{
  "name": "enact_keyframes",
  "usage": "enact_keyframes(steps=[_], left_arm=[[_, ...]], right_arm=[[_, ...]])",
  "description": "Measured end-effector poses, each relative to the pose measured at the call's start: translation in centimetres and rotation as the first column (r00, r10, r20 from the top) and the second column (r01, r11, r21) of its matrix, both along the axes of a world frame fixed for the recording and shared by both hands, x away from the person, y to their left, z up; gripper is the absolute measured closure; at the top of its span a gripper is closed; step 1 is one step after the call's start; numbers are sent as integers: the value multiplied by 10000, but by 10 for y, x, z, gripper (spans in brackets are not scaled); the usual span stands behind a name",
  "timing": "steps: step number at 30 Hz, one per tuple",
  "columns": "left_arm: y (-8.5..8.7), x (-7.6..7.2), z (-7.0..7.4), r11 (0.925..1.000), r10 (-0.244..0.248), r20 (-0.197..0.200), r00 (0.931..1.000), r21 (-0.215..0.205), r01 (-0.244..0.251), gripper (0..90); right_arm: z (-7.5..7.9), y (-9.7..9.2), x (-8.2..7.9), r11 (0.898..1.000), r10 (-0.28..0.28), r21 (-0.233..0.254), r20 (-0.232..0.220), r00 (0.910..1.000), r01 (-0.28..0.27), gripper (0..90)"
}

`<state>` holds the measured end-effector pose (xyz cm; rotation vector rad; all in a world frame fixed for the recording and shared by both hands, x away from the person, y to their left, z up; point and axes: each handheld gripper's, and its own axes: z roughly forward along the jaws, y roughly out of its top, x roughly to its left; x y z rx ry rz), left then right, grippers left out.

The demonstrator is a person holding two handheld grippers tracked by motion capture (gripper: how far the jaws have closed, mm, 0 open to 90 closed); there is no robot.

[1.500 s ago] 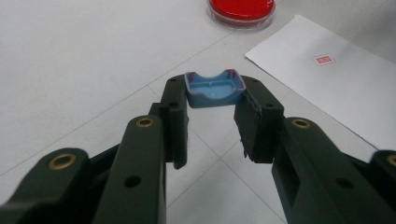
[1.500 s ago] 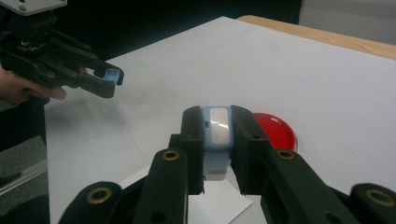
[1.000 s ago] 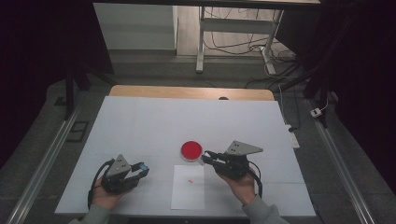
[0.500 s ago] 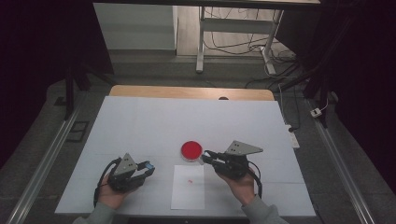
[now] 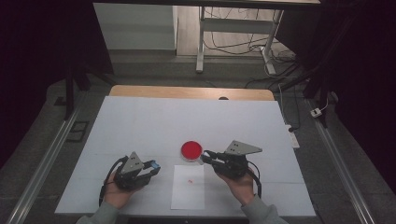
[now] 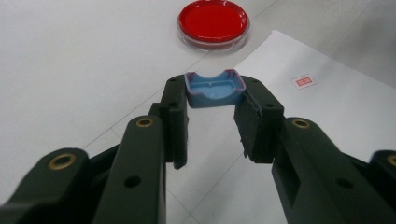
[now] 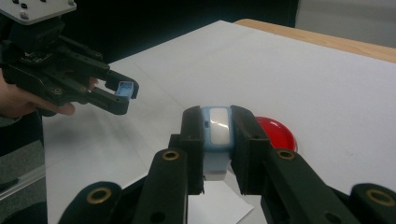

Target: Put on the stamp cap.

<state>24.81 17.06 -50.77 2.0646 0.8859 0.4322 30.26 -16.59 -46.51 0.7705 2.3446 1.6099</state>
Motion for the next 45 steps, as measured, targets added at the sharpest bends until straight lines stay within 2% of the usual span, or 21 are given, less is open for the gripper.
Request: enact_keyframes(steps=[10,26,31,45], left_arm=[[-7,6,2,9999,-101,-13,9999,-25,101,650],[-28,18,6,9993,-372,10,9993,-93,372,650],[-35,18,8,9986,-518,131,9986,107,517,649],[-57,25,11,9960,-888,53,9960,83,887,649]], right_arm=[[0,0,1,9999,-134,24,15,9999,134,755],[3,-1,1,9997,-231,70,48,9997,231,754],[3,-2,1,9996,-250,92,68,9997,250,754],[7,-4,1,9993,-313,200,77,9995,311,754]])
